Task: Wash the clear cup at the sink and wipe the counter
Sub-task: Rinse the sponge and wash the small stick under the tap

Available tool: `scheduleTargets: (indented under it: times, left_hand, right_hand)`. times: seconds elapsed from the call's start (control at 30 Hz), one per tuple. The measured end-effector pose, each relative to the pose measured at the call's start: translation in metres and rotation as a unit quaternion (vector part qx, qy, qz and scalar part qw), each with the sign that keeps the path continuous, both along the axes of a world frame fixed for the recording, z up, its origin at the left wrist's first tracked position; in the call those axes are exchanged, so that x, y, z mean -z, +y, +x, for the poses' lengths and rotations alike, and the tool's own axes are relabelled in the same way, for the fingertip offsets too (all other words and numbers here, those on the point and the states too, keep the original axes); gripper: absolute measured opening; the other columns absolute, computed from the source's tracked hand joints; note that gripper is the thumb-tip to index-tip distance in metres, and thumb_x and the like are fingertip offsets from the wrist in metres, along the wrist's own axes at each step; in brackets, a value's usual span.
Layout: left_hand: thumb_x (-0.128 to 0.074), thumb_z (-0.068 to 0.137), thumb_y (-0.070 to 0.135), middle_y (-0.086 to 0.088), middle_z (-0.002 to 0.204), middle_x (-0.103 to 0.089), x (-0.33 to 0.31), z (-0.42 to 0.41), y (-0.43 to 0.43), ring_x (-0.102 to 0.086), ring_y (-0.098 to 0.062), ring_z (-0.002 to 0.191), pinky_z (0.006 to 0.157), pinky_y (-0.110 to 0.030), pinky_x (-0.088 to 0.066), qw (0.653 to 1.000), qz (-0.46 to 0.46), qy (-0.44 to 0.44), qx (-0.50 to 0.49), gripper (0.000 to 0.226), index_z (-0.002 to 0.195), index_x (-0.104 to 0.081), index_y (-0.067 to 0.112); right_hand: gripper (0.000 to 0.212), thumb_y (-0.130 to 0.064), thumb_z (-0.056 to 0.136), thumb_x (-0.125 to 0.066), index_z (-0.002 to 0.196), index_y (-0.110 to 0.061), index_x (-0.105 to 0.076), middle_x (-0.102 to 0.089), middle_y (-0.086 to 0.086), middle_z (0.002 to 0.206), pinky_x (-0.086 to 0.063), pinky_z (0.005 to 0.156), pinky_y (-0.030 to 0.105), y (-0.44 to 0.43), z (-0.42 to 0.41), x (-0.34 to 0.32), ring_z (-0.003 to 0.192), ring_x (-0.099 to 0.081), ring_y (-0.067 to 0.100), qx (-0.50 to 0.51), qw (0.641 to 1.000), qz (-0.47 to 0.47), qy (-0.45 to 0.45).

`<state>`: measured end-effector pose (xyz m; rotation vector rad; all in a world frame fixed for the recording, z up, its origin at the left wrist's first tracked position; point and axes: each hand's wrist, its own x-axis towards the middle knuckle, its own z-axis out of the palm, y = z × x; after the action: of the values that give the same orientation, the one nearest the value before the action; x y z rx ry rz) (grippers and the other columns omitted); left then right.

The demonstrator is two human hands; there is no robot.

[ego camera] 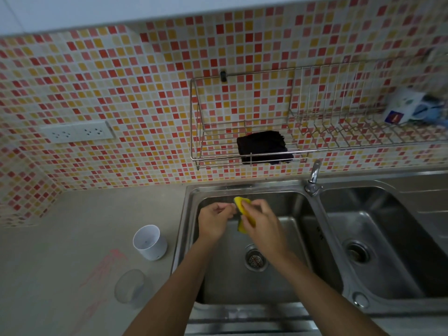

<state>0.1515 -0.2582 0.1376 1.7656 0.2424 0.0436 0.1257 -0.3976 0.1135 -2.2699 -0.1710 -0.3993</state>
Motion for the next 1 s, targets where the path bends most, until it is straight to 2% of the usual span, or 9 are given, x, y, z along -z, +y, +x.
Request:
scheduleTargets:
  times: [0.1, 0.13, 0.23, 0.37, 0.53, 0.63, 0.77, 0.9, 1.0]
  left_hand:
    - [-0.066, 0.087, 0.008, -0.015, 0.085, -0.073, -0.004, -0.002, -0.004, -0.065, 0.001, 0.06, 0.061, -0.011, -0.052, 1.0, -0.021, 0.003, 0.018, 0.014, 0.09, -0.072, -0.004]
    - [-0.066, 0.087, 0.008, -0.015, 0.085, -0.073, -0.006, -0.003, -0.006, -0.064, 0.003, 0.058, 0.059, -0.008, -0.051, 0.999, -0.027, 0.001, 0.024, 0.015, 0.09, -0.072, -0.005]
    - [-0.067, 0.087, 0.01, -0.013, 0.083, -0.073, -0.01, -0.004, -0.01, -0.064, 0.003, 0.059, 0.06, -0.009, -0.05, 0.999, -0.027, -0.008, 0.041, 0.015, 0.09, -0.072, -0.004]
    - [-0.07, 0.085, 0.016, -0.005, 0.082, -0.075, -0.008, -0.006, -0.008, -0.069, -0.008, 0.074, 0.076, -0.024, -0.054, 0.996, 0.013, -0.03, 0.077, 0.012, 0.089, -0.073, 0.005]
    - [-0.073, 0.083, 0.019, 0.007, 0.083, -0.071, -0.008, -0.01, -0.004, -0.065, -0.002, 0.077, 0.073, -0.013, -0.053, 0.965, 0.165, -0.155, 0.134, 0.012, 0.093, -0.071, 0.013]
    - [-0.073, 0.082, 0.019, 0.009, 0.081, -0.07, -0.012, -0.008, -0.005, -0.064, 0.0, 0.075, 0.071, -0.012, -0.052, 0.957, 0.199, -0.167, 0.13, 0.011, 0.092, -0.071, 0.014]
    - [-0.071, 0.084, 0.016, 0.006, 0.081, -0.073, -0.012, -0.003, -0.008, -0.067, -0.003, 0.077, 0.073, -0.018, -0.054, 0.984, 0.122, -0.111, 0.065, 0.006, 0.088, -0.074, 0.014]
    - [-0.07, 0.082, 0.013, 0.003, 0.08, -0.075, -0.008, 0.0, -0.02, -0.07, -0.01, 0.079, 0.079, -0.026, -0.056, 0.995, 0.057, -0.06, 0.054, 0.006, 0.084, -0.076, 0.013]
    - [-0.069, 0.081, 0.008, -0.002, 0.076, -0.075, -0.01, -0.001, -0.026, -0.069, -0.014, 0.075, 0.08, -0.031, -0.056, 0.999, -0.016, -0.024, 0.026, 0.011, 0.076, -0.075, 0.016]
  right_hand:
    - [0.05, -0.018, 0.081, -0.073, 0.128, -0.02, -0.057, -0.047, -0.001, 0.14, -0.053, 0.084, 0.027, -0.001, 0.001, 0.002, 0.109, -0.055, 0.016, 0.024, 0.994, -0.091, -0.053]
    - [0.052, -0.016, 0.079, -0.074, 0.128, -0.019, -0.057, -0.045, 0.001, 0.145, -0.052, 0.084, 0.031, -0.003, 0.004, 0.001, 0.109, -0.055, 0.019, 0.044, 0.991, -0.11, -0.056]
    - [0.048, -0.014, 0.076, -0.077, 0.122, -0.017, -0.06, -0.06, 0.001, 0.131, -0.05, 0.074, 0.03, -0.009, 0.009, -0.002, 0.091, -0.06, 0.022, 0.042, 0.982, -0.163, -0.088]
    - [0.044, -0.011, 0.07, -0.08, 0.111, -0.017, -0.066, -0.071, -0.004, 0.107, -0.046, 0.064, 0.026, -0.022, 0.012, -0.01, 0.075, -0.053, 0.015, 0.025, 0.961, -0.228, -0.157]
    - [0.042, -0.01, 0.067, -0.079, 0.106, -0.016, -0.068, -0.072, -0.005, 0.101, -0.045, 0.06, 0.026, -0.03, 0.013, -0.019, 0.07, -0.052, 0.016, -0.006, 0.951, -0.249, -0.183]
    - [0.043, -0.009, 0.071, -0.076, 0.113, -0.017, -0.067, -0.071, -0.003, 0.109, -0.047, 0.067, 0.026, -0.037, 0.018, -0.018, 0.079, -0.057, 0.016, -0.017, 0.957, -0.24, -0.164]
    - [0.046, -0.011, 0.08, -0.07, 0.125, -0.019, -0.062, -0.063, -0.001, 0.127, -0.044, 0.088, 0.024, -0.052, 0.025, -0.01, 0.101, -0.061, 0.02, 0.064, 0.983, -0.155, -0.081]
    - [0.046, -0.005, 0.075, -0.074, 0.12, -0.016, -0.066, -0.066, 0.003, 0.124, -0.049, 0.074, 0.024, -0.025, 0.001, -0.015, 0.082, -0.058, 0.021, 0.023, 0.979, -0.156, -0.131]
    - [0.048, -0.01, 0.079, -0.072, 0.125, -0.019, -0.063, -0.063, 0.0, 0.129, -0.049, 0.082, 0.027, -0.033, 0.01, -0.012, 0.092, -0.061, 0.021, 0.04, 0.984, -0.143, -0.103]
